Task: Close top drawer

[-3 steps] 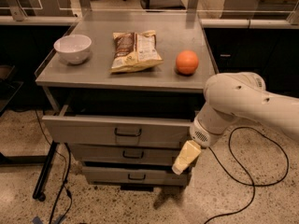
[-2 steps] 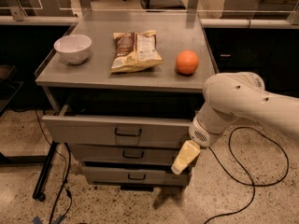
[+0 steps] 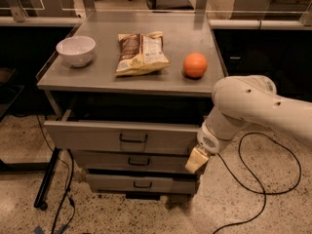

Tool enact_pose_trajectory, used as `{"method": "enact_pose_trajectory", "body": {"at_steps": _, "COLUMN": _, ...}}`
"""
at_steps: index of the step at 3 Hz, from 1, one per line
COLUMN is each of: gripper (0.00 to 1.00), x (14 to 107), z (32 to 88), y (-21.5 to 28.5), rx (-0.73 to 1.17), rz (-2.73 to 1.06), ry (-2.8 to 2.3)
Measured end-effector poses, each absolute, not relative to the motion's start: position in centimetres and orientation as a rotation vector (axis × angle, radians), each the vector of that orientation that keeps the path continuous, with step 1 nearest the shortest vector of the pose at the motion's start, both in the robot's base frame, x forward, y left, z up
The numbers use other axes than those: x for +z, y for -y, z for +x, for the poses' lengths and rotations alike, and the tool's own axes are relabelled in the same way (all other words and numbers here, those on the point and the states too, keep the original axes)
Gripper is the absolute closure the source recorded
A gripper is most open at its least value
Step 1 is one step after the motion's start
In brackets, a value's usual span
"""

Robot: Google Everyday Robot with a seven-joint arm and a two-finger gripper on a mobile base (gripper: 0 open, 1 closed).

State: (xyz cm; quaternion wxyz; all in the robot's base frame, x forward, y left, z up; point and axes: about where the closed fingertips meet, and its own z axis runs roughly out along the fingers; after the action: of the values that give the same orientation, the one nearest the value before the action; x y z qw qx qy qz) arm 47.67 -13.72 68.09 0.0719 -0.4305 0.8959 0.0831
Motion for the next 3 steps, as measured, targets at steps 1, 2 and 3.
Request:
{"method": "enact_pose_trajectory", "body": {"at_steps": 1, "gripper": 0.65, "x": 68.1, "z": 47.7, "y": 13.7, "rx": 0.250, "rz": -1.294, "ry": -2.693}}
{"method": "enact_pose_trajectory", "body": {"at_steps": 2, "gripper": 0.88, "x": 68.3, "z": 48.3, "y": 13.4, "rx": 0.247, "rz": -1.290, "ry": -2.684}}
{"method": "enact_pose_trajectory", "body": {"at_steps": 3, "gripper": 1.00, "x": 68.0, "z": 50.5, "y": 12.3, "rx": 0.247, "rz": -1.249, "ry": -2.673}}
